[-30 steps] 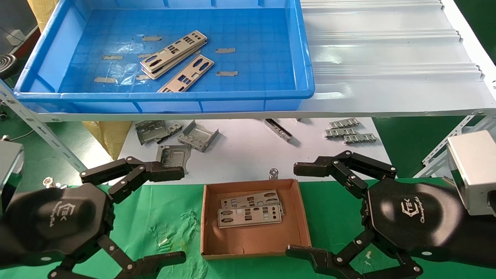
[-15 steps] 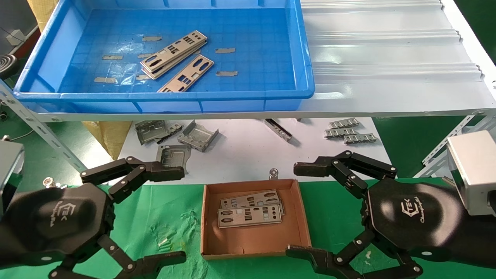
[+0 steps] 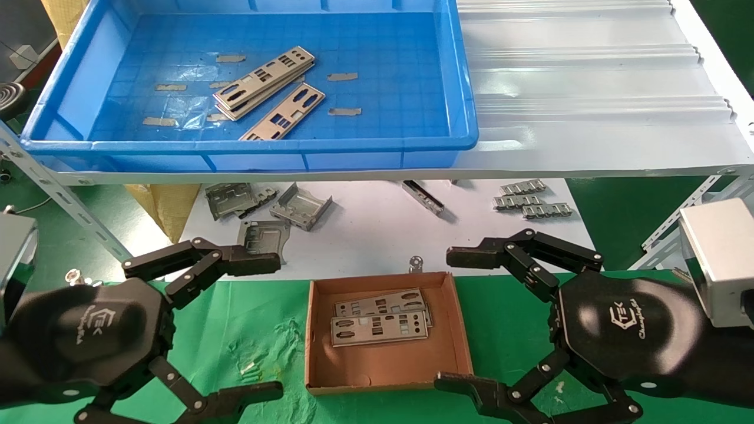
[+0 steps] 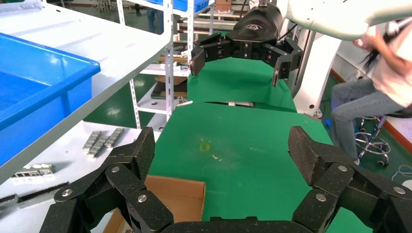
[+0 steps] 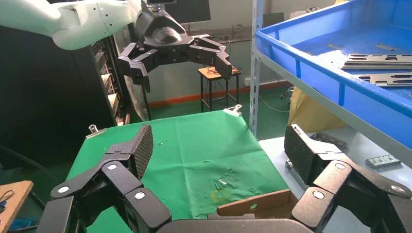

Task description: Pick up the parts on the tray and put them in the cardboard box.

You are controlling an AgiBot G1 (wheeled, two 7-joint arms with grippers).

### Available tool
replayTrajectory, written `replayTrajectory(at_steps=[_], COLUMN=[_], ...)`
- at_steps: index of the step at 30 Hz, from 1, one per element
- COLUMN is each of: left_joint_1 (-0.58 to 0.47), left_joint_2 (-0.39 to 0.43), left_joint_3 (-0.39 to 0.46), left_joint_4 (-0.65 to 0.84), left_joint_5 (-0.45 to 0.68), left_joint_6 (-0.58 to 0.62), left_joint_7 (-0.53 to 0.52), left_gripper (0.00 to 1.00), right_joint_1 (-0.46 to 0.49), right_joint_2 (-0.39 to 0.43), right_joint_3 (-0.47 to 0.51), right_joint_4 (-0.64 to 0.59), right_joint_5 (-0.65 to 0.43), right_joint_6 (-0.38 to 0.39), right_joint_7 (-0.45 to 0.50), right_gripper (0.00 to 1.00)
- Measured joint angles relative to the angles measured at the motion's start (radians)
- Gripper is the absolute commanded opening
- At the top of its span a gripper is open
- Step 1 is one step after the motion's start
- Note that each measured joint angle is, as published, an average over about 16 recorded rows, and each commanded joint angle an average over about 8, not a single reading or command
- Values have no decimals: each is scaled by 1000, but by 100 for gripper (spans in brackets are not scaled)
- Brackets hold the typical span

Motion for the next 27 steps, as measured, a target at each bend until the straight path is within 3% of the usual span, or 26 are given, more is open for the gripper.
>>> replayTrajectory(at_steps=[27], left_joint_1=[0], left_joint_2=[0], left_joint_3=[0], left_joint_4=[0], left_joint_5=[0], left_joint_6=[0], left_joint_7=[0], left_gripper=[100], right_joint_1=[0], right_joint_2=[0], right_joint_3=[0], right_joint_4=[0], right_joint_5=[0], right_joint_6=[0], right_joint_7=[0], right_gripper=[100])
